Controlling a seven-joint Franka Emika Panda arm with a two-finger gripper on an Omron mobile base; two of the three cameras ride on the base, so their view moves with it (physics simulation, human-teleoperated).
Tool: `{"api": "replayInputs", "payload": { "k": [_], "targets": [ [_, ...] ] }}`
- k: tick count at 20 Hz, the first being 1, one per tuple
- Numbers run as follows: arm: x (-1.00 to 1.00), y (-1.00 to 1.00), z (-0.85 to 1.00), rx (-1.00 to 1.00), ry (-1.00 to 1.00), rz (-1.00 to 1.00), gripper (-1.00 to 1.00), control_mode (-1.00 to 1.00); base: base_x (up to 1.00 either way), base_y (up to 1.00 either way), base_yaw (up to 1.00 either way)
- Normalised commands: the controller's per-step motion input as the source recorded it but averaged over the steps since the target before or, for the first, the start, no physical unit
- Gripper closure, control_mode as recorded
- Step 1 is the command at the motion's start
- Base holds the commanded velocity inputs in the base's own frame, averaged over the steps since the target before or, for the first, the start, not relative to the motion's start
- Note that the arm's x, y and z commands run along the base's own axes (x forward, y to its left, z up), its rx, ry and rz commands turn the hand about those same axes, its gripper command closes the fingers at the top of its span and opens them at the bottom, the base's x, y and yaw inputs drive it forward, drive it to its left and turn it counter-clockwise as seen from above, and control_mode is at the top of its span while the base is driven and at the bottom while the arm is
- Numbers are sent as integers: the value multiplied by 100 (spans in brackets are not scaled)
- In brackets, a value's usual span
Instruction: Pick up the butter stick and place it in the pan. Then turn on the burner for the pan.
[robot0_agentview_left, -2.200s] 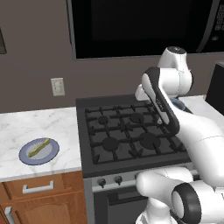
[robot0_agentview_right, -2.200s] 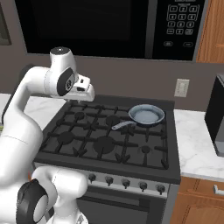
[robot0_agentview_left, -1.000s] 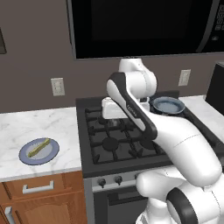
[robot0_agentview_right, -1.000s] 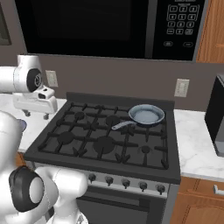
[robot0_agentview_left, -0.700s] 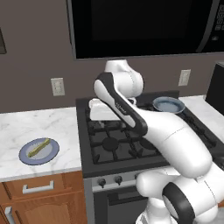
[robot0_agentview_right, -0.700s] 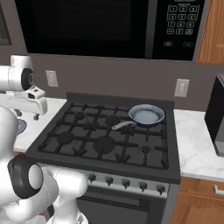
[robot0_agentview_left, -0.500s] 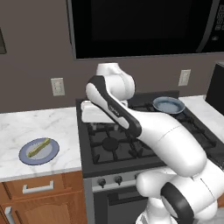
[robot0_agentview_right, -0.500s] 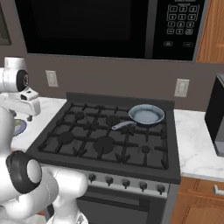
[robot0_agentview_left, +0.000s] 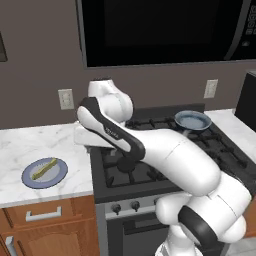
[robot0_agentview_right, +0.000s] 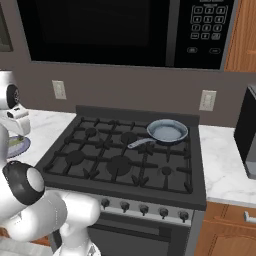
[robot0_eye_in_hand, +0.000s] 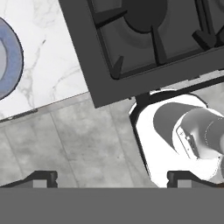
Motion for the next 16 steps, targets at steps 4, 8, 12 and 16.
{"api": "replayInputs", "payload": {
  "k": [4, 8, 12, 16],
  "targets": [
    [21, 39, -15, -5, -1, -5, -100, -100, 0, 0, 0],
    [24, 47, -19, -3, 0, -6, -100, -100, 0, 0, 0],
    [24, 46, -31, 0, 0, -7, -100, -100, 0, 0, 0],
    [23, 44, -33, 0, 0, -6, -100, -100, 0, 0, 0]
  ]
}}
